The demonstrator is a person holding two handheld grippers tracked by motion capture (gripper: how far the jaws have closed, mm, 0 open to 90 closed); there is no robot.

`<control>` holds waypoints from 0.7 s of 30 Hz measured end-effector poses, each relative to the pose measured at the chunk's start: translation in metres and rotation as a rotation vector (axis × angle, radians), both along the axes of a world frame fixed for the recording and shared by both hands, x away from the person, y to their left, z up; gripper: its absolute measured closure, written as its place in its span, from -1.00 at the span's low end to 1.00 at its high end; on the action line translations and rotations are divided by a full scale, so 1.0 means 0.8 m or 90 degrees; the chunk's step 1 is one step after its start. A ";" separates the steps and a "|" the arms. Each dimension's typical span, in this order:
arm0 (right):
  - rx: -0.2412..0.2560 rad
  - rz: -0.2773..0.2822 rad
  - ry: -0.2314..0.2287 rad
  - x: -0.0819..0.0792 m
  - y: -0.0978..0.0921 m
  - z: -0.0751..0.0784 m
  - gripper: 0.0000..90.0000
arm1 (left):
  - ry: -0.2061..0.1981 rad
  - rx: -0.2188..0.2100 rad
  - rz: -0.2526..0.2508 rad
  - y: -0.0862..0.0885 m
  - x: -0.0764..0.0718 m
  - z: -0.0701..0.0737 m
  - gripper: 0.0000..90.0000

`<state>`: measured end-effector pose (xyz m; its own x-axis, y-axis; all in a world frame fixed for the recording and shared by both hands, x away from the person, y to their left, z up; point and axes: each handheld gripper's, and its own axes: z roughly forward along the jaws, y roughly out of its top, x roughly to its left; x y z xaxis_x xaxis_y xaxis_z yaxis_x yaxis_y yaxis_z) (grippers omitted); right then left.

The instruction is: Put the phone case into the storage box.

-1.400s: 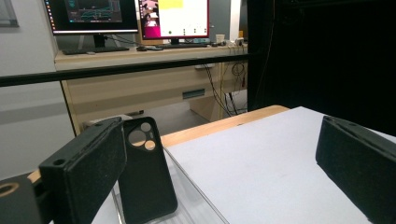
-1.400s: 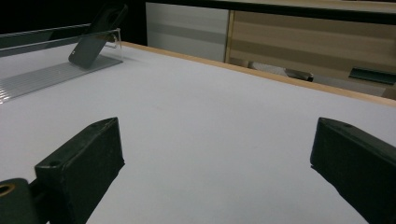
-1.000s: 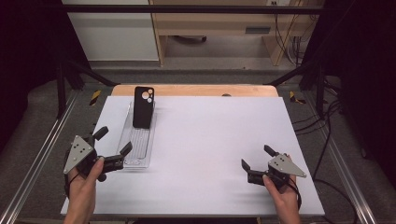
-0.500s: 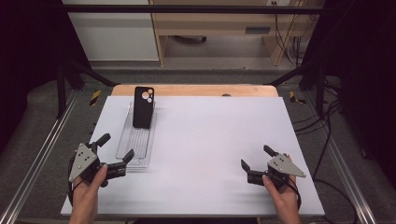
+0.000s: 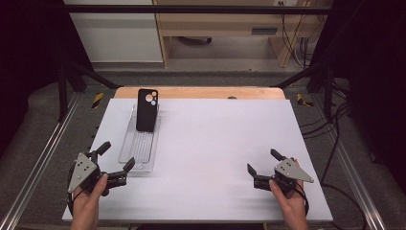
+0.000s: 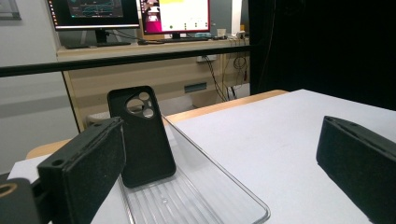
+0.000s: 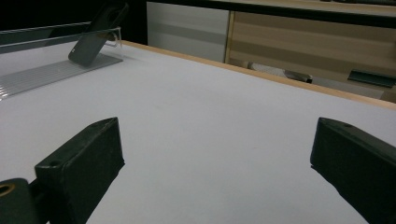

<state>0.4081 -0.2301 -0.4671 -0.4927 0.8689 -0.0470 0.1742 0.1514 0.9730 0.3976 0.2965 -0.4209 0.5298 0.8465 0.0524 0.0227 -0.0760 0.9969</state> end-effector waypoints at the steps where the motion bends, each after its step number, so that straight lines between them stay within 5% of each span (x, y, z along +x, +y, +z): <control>1: 0.000 0.000 0.000 0.000 0.000 0.000 -0.93 | -0.001 -0.003 0.000 0.000 -0.001 -0.001 -0.98; 21: -0.007 -0.019 -0.043 -0.009 -0.014 0.002 -0.94 | -0.003 -0.002 0.016 0.017 -0.006 -0.017 -0.98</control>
